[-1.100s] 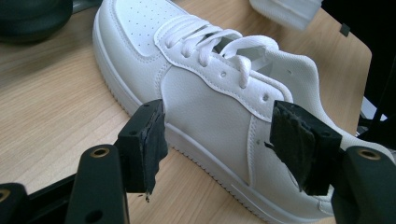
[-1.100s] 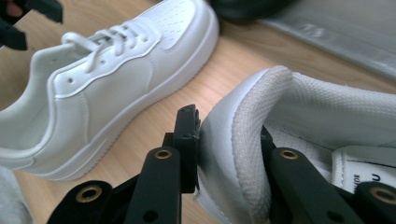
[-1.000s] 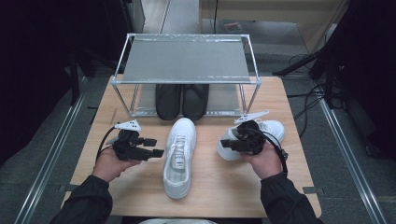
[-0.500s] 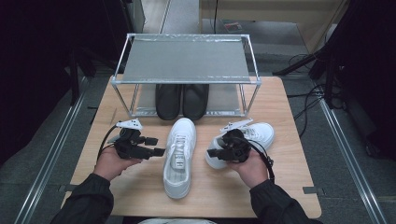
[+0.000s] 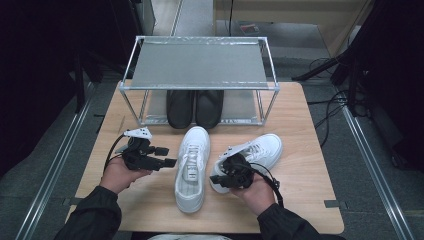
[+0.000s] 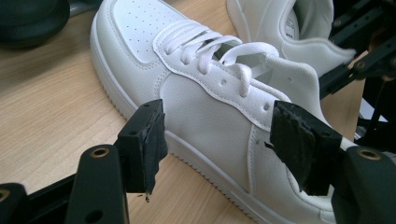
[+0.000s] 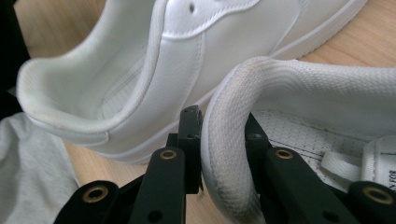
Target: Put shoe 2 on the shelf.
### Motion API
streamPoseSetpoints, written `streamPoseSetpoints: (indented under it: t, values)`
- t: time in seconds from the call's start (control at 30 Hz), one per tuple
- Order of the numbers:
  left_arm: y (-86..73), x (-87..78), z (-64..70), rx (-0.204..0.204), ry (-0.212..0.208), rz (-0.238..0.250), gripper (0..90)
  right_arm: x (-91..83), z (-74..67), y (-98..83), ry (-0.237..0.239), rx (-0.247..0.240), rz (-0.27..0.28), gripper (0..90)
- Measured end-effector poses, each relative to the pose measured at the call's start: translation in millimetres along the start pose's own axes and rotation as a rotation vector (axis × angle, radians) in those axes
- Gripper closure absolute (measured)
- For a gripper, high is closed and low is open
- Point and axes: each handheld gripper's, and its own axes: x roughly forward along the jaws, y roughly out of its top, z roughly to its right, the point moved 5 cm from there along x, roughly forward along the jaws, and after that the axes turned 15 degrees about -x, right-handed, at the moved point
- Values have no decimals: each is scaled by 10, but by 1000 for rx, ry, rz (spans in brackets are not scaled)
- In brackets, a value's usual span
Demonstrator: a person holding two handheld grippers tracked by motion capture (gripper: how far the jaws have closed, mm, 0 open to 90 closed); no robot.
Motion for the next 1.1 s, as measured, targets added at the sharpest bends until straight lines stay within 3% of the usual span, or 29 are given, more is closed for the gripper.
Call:
streamPoseSetpoints:
  t: [0.1,0.23,0.33,0.4,0.57,0.73,0.9,1.0,1.1]
  values:
    - [5,-2,4,-2,-5,2,360,8,4,-14,0,0,23,771]
    - [5,4,-4,-5,-2,1,357,7,20,-29,33,35,38,744]
    - [4,1,-7,-3,1,3,357,-31,18,-20,7,-5,34,699]
    - [3,-4,-13,-2,4,0,357,-84,6,-2,-6,-36,29,658]
    - [2,-7,-26,0,9,-2,357,-312,69,12,-1,-8,107,655]
    - [15,2,-27,5,13,-7,357,-466,87,-13,5,-10,137,676]
    - [49,28,-36,16,13,-14,356,-650,146,-75,-50,-2,152,707]
    - [71,50,-29,15,6,-16,356,-740,217,-136,-76,25,163,735]
    - [91,68,-25,9,-7,-17,352,-843,329,-239,-136,49,166,758]
